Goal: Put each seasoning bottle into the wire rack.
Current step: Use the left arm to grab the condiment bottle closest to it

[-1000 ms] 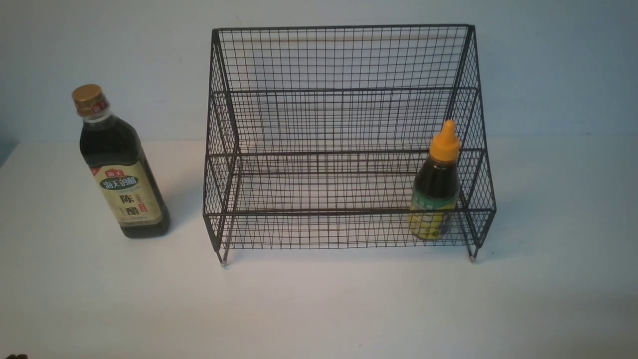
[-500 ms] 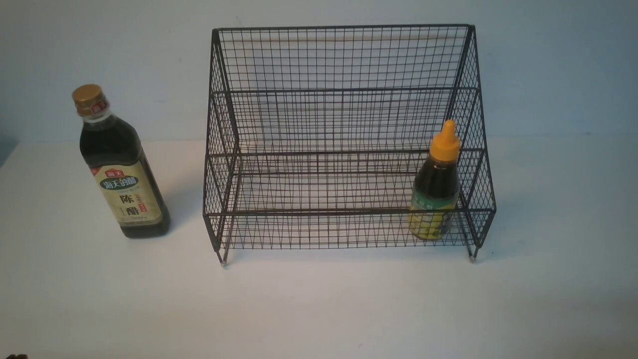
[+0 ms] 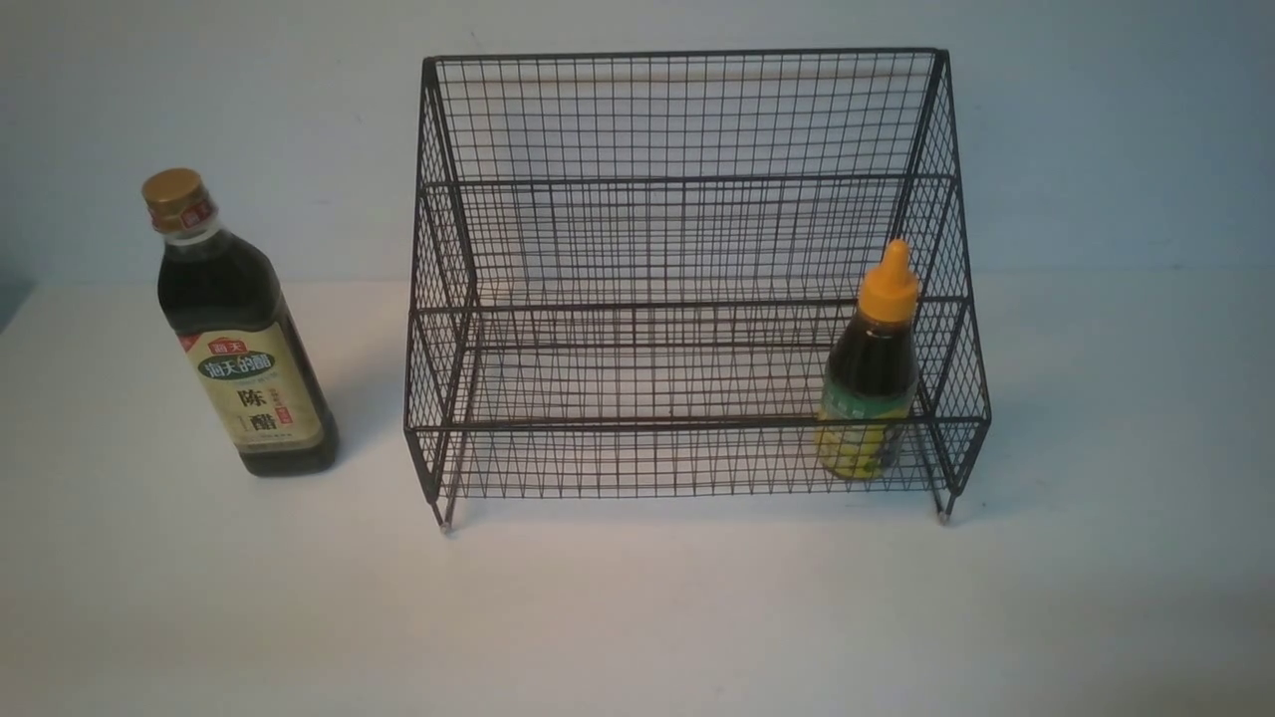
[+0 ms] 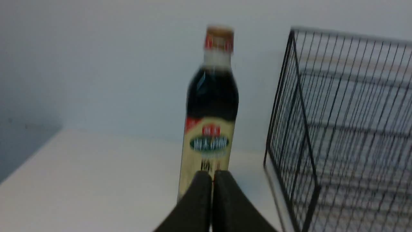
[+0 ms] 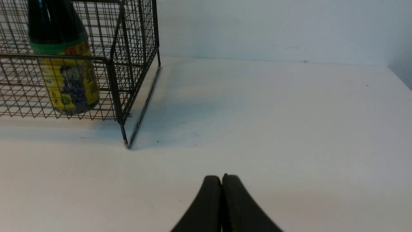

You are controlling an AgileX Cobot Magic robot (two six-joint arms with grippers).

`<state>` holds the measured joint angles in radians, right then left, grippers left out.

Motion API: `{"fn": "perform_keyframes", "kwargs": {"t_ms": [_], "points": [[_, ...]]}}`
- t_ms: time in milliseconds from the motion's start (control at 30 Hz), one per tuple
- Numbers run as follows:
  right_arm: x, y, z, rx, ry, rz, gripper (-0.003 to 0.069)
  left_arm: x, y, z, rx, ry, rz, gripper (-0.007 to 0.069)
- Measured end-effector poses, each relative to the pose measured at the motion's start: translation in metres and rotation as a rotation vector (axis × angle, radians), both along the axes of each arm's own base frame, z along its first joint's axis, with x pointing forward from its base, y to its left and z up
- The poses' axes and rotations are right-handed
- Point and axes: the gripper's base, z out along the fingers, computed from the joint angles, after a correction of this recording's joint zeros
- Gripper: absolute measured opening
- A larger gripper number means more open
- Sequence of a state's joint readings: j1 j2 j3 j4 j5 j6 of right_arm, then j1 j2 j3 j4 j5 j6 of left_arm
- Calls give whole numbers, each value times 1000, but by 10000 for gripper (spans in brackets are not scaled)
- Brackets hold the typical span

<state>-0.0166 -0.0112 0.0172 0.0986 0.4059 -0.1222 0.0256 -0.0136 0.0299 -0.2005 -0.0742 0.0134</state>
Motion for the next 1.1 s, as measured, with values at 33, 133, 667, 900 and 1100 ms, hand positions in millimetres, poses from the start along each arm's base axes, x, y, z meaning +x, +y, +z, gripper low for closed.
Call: {"fn": "perform_keyframes", "kwargs": {"t_ms": [33, 133, 667, 900, 1100], "points": [[0, 0, 0, 0, 0, 0, -15, -2, 2, 10, -2, -108, 22, -5], [0, 0, 0, 0, 0, 0, -15, -8, 5, 26, 0, -295, 62, -5], [0, 0, 0, 0, 0, 0, -15, 88, -2, 73, 180, -83, -13, 69], [0, 0, 0, 7, 0, -2, -15, 140, -4, 69, 148, -54, -57, 310], [0, 0, 0, 19, 0, -4, -15, 170, -3, 67, 134, -25, -58, 496]]}}
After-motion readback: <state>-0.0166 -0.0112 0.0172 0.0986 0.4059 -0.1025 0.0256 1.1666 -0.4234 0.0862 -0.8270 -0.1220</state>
